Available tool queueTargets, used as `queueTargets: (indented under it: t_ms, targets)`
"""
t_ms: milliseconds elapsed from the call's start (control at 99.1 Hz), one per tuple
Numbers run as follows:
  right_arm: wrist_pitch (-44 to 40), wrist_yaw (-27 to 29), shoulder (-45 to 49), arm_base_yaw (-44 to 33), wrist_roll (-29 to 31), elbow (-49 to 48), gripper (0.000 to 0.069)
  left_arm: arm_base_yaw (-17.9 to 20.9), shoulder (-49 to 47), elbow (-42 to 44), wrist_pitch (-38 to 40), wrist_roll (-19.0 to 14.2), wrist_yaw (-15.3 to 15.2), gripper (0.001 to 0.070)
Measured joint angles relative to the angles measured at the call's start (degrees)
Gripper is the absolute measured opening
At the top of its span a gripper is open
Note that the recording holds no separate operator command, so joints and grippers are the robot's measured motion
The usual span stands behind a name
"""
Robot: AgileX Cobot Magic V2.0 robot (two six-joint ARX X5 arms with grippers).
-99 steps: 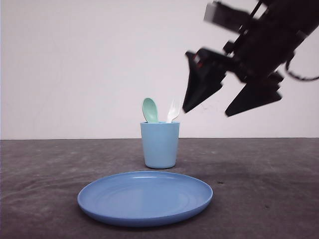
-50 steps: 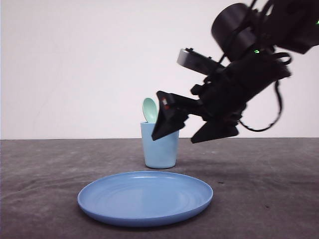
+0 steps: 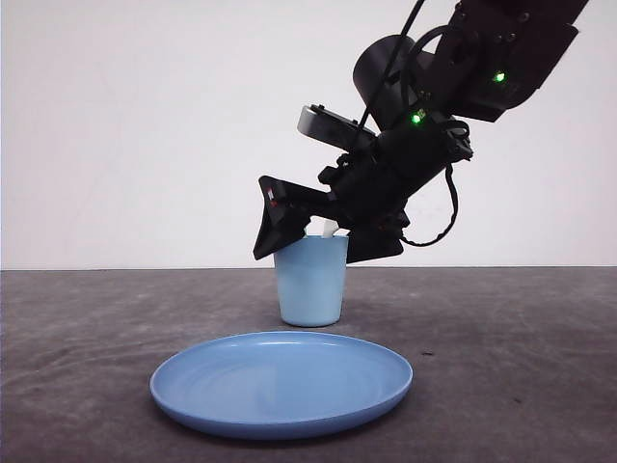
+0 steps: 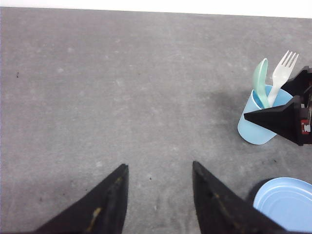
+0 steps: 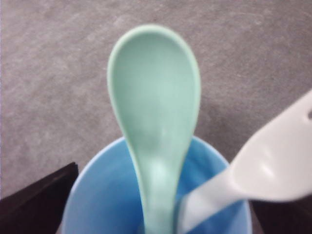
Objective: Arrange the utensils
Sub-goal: 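Lower the right gripper around the rim of the blue cup and grasp it, then lift the cup with the right gripper and carry it over the plate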
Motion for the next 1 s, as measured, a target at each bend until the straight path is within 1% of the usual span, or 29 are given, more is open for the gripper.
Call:
queueTargets:
  t_ms: [61, 222, 272, 373, 474, 605, 706, 999]
  targets:
    - [-0.1, 0.0, 0.0, 0.0, 0.0, 0.0, 0.0672, 0.0, 0.0, 0.0, 0.0, 0.0, 0.0, 0.0236]
    - [-1.5, 0.3, 0.0, 0.0, -0.3, 0.0, 0.0617, 0.0, 0.0, 0.0, 0.0, 0.0, 0.0, 0.0236]
    - [-2.2, 0.4, 0.0, 0.0, -0.3, 0.0, 0.0587, 0.0, 0.0, 0.0, 0.0, 0.0, 0.0, 0.0236]
    - [-2.6, 0.4, 0.0, 0.1, -0.7, 0.0, 0.0500, 0.0, 0.0, 0.0, 0.0, 0.0, 0.0, 0.0236]
    - [-2.6, 0.4, 0.0, 0.1, -1.1, 0.0, 0.0467, 0.0, 0.0, 0.0, 0.0, 0.1, 0.0, 0.0236]
    - [-3.3, 0.4, -0.2, 0.1, -1.7, 0.0, 0.0463, 0.0, 0.0, 0.0, 0.0, 0.2, 0.0, 0.0236]
    - [-6.9, 0.5, -1.9, 0.2, -1.8, 0.1, 0.0463, 0.0, 0.0, 0.0, 0.0, 0.2, 0.0, 0.0236]
    - [-13.9, 0.4, -14.8, 2.8, -2.4, 0.1, 0.0462, 0.0, 0.0, 0.0, 0.0, 0.6, 0.0, 0.0236]
